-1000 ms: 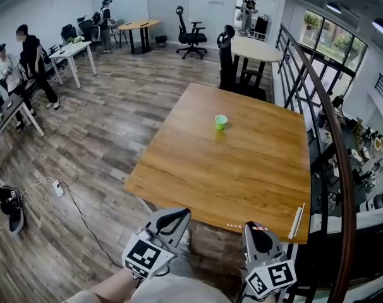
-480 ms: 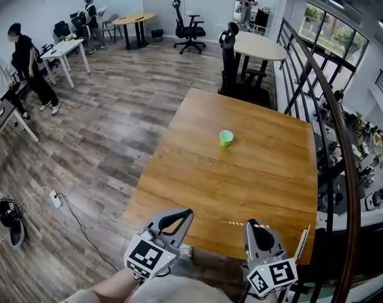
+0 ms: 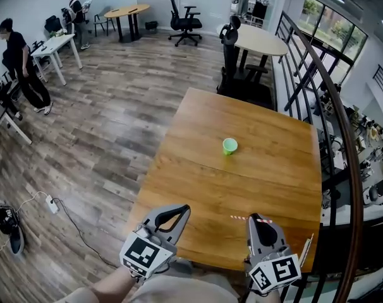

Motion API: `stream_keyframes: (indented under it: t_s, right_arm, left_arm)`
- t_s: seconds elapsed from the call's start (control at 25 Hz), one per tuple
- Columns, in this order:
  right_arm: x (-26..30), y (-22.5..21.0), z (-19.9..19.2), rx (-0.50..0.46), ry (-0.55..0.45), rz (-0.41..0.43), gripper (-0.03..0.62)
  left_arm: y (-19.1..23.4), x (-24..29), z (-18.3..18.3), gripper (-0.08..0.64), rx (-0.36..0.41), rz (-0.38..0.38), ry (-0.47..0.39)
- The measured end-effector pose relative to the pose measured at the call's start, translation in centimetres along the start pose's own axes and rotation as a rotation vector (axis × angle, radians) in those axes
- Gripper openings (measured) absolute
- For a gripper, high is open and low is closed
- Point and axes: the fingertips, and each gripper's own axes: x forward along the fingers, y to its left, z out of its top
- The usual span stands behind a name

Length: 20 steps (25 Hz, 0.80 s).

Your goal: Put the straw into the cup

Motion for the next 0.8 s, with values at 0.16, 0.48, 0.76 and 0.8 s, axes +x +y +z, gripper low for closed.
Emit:
stream_keyframes:
  t_s: [0.16, 0.48, 0.76, 0.8]
  right_arm:
    - [1.7, -0.6, 0.6, -0.006, 0.008, 0.001, 0.034]
    - [3.3, -1.6, 1.6, -0.016, 0.024, 0.016, 0.034]
    - [4.0, -3.1, 1.2, -0.015, 0.026, 0.047, 0.034]
    - [4.2, -3.4, 1.2, -0.012, 0.025, 0.05, 0.034]
  left_arm:
    - [0.9, 1.2, -0.1, 0.015, 0.0, -0.014, 0.007]
    - [1.9, 2.8, 1.4, 0.015, -0.043, 0.001, -0.002]
    - [1.6, 4.3, 1.5, 0.015, -0.052, 0.033, -0.007]
    - [1.6, 4.5, 1.5, 0.015, -0.048, 0.035, -0.006]
